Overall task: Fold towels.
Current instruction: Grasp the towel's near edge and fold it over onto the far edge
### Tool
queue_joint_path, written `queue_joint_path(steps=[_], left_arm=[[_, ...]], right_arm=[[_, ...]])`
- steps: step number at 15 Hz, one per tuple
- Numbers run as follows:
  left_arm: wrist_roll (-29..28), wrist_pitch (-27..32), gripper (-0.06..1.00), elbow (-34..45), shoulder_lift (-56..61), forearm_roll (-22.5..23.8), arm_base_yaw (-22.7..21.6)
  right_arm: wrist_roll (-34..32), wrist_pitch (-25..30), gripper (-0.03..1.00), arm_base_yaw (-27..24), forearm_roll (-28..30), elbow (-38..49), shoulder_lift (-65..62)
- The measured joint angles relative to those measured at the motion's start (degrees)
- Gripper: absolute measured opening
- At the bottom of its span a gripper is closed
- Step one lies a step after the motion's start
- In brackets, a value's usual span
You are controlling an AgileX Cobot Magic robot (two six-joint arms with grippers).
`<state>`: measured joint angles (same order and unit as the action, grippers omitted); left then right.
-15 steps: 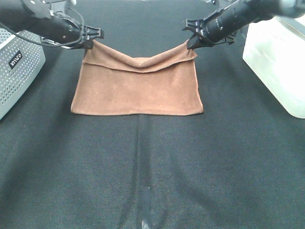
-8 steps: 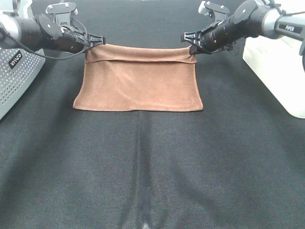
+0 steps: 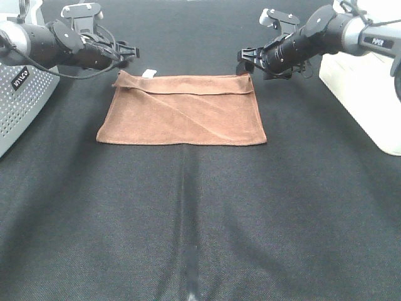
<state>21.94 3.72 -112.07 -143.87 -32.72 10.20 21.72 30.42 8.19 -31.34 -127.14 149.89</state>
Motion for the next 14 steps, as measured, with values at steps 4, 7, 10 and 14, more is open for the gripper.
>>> queue_joint_path(steps=[4, 7, 10, 14], left_arm=[[0.1, 14.8, 0.79, 0.0, 0.9, 3.8, -1.0], [-3.0, 29.1, 0.79, -0.2, 3.7, 4.7, -3.3], [-11.4, 41.8, 0.76, -0.3, 3.6, 5.7, -4.3], [-17.5, 49.3, 0.75, -0.3, 3.6, 6.5, -4.3]], right_arm=[[-0.3, 15.5, 0.8, 0.0, 5.6, -0.1, -4.2], [-8.3, 27.7, 0.8, 0.0, 9.6, -0.1, -4.8], [-12.5, 37.2, 0.8, 0.0, 11.0, -0.1, -4.8], [-12.5, 38.7, 0.8, 0.0, 11.3, -0.1, -4.8]])
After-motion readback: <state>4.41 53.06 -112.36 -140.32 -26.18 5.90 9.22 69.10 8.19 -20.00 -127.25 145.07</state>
